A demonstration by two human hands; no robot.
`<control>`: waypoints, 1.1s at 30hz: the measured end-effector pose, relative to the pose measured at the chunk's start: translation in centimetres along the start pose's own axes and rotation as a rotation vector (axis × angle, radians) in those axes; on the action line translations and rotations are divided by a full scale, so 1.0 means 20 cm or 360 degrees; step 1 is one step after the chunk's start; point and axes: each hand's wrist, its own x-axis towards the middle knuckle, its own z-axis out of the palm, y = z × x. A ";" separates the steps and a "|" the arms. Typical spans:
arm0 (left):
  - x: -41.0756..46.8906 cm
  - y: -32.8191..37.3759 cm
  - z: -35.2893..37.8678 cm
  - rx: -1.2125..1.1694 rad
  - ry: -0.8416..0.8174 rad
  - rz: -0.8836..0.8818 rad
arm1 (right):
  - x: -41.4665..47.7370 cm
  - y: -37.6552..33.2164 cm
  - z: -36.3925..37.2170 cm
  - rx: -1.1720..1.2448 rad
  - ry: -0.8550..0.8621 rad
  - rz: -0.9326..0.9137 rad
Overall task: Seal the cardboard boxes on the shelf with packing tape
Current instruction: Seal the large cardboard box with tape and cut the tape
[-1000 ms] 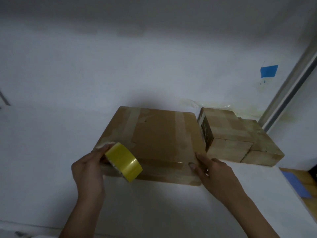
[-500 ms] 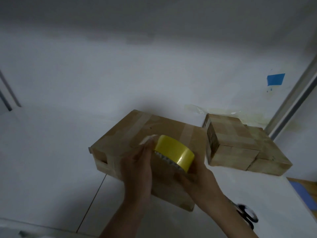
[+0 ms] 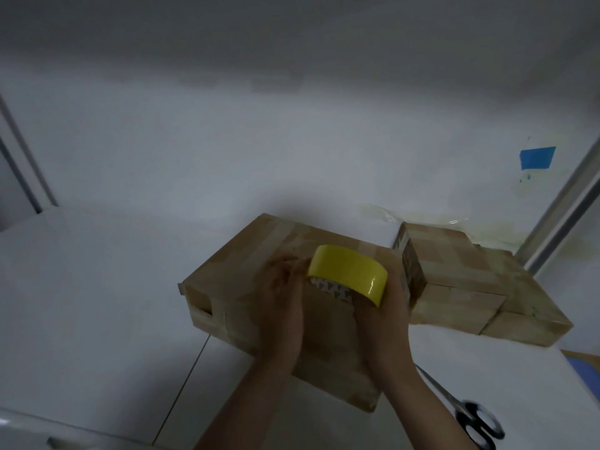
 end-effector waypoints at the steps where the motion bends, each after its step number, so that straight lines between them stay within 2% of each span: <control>1: 0.03 0.01 -0.02 0.0020 -0.0013 0.0119 | 0.01 -0.01 -0.01 0.0021 -0.0034 0.0004; 4: 0.12 0.03 -0.09 -0.0046 -0.0031 0.0142 | 0.04 -0.03 -0.03 0.0092 -0.0126 -0.0005; 9: 0.23 0.04 -0.12 -0.0271 -0.0129 -0.0268 | 0.09 -0.04 -0.01 -0.0100 -0.0121 -0.0116; 14: 0.39 0.04 -0.14 -0.0094 -0.0269 -0.0520 | 0.23 0.00 0.01 -0.0354 0.0005 -0.0185; 19: 0.62 0.11 -0.09 0.0093 -0.0412 -0.0491 | 0.39 0.04 0.08 -0.0711 -0.0006 -0.0273; 21: 0.73 0.11 -0.07 0.0130 -0.0438 -0.0533 | 0.45 0.02 0.13 -0.0871 -0.0082 -0.0185; 23: 0.85 0.08 -0.05 0.0114 -0.0470 -0.0738 | 0.52 -0.02 0.18 -0.0775 -0.0188 -0.0028; 26: 1.02 0.02 -0.07 0.0067 -0.0580 -0.1208 | 0.58 -0.03 0.22 -0.0834 -0.0252 -0.0017; 29: 1.17 -0.01 -0.13 0.0175 -0.0559 -0.1253 | 0.62 -0.01 0.17 -0.1083 -0.0338 -0.0036; 33: 1.31 -0.01 -0.23 0.0202 -0.0418 -0.1184 | 0.65 0.05 0.04 -0.1681 -0.0305 -0.0059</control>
